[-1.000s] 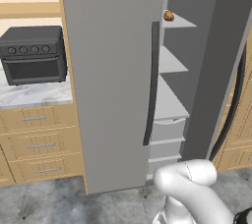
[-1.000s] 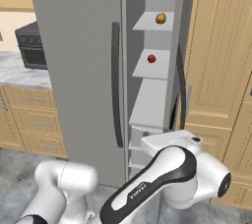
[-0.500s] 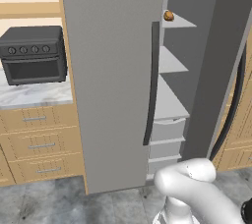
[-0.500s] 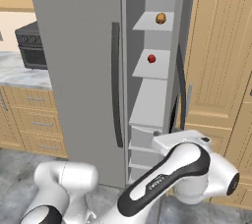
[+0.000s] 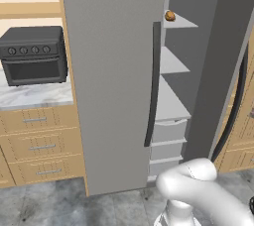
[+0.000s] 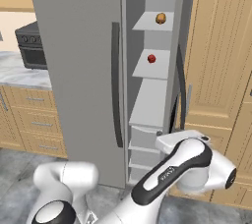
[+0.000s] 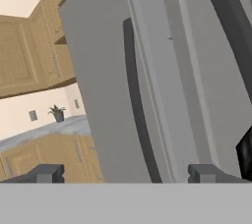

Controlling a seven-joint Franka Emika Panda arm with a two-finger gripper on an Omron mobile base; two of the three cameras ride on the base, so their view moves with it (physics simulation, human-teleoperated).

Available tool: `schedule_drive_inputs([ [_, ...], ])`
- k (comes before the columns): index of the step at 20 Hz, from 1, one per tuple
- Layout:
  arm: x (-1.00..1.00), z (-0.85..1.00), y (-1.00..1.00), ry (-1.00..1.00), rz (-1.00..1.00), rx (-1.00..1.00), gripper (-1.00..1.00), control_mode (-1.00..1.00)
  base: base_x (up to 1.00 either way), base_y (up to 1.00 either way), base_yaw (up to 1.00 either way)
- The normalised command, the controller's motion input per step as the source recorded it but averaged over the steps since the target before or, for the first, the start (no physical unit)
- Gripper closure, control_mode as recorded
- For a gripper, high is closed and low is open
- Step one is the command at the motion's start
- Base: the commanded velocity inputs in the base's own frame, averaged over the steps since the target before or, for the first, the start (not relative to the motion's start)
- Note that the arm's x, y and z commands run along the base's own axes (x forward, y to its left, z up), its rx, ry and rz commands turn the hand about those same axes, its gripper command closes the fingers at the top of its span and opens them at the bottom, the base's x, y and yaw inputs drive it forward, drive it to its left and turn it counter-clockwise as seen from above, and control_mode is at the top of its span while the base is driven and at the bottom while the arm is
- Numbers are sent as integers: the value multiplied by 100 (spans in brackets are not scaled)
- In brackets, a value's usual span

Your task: There's a chicken drumstick in the fridge that needs to be moved to the freezer for freezing. Pick up the chicken drumstick from the fridge, place it on any shelf in the freezer, and close the fridge and freezer doors when done.

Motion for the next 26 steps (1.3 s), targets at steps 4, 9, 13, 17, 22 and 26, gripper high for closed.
schedule_drive_inputs([
  [4,80,-24,-27,0,1,1,-100,-100,0,0,0],
  [9,47,-18,-29,0,0,0,-100,-100,0,0,0],
  [13,28,-16,-27,0,0,0,-100,-100,0,0,0],
  [17,17,-12,-33,0,0,0,-100,-100,0,0,0],
  [22,29,-21,-14,0,0,0,-100,-100,0,0,0],
  [26,51,-43,0,2,0,0,-100,-100,0,0,0],
])
